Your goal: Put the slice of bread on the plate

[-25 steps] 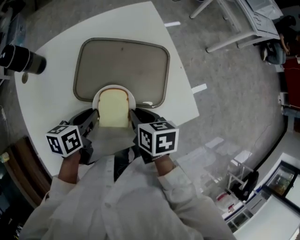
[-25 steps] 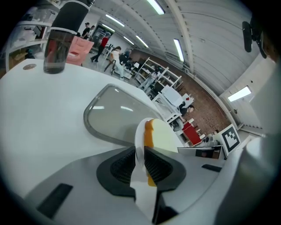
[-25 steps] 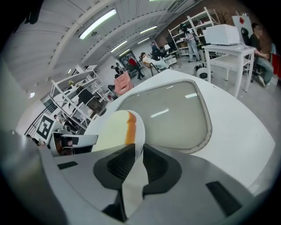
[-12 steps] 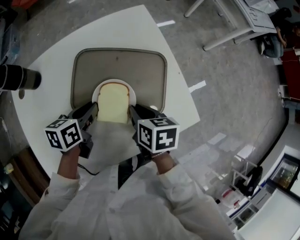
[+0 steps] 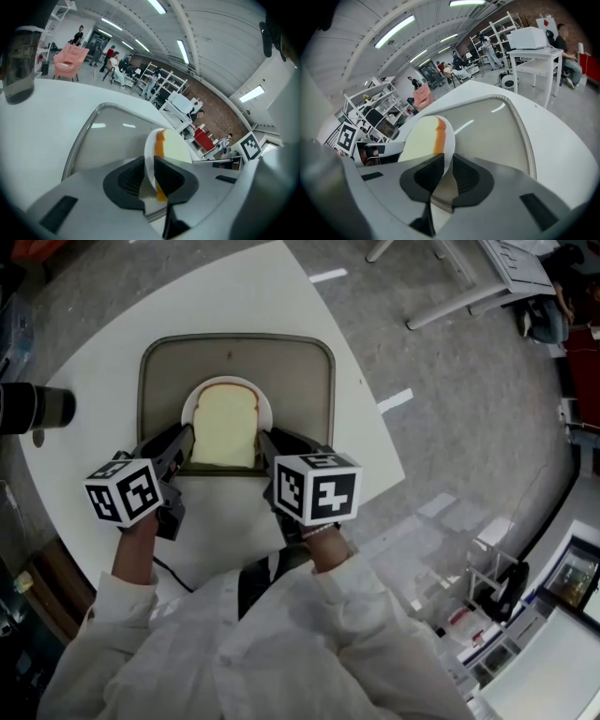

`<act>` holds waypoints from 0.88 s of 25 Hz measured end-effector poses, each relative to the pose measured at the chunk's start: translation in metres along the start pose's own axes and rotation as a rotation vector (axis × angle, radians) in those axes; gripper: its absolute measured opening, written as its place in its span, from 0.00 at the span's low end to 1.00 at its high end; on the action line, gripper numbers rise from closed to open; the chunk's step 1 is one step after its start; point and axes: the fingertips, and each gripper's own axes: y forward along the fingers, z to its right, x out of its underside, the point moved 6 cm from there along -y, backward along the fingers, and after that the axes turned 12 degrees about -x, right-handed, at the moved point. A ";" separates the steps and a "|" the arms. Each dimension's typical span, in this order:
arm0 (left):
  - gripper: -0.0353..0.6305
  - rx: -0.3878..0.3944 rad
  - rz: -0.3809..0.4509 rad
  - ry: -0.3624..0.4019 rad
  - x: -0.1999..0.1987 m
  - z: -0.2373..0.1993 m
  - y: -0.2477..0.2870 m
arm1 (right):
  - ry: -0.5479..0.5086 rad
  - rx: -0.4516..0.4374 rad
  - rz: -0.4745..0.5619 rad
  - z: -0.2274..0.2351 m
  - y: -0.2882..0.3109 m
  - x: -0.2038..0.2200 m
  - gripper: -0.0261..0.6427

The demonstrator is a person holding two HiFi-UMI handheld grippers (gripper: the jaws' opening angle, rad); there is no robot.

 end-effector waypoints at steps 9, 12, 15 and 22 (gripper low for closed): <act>0.15 -0.033 -0.007 0.020 -0.008 -0.005 0.012 | 0.004 0.026 -0.015 0.005 0.012 -0.009 0.14; 0.15 -0.040 -0.007 0.032 -0.011 -0.004 0.015 | 0.002 0.025 -0.013 0.007 0.012 -0.010 0.14; 0.15 -0.053 -0.011 0.067 -0.011 -0.002 0.018 | 0.007 0.036 -0.002 0.009 0.013 -0.013 0.14; 0.15 -0.077 -0.009 0.110 -0.011 -0.002 0.022 | 0.005 0.051 -0.004 0.011 0.016 -0.015 0.14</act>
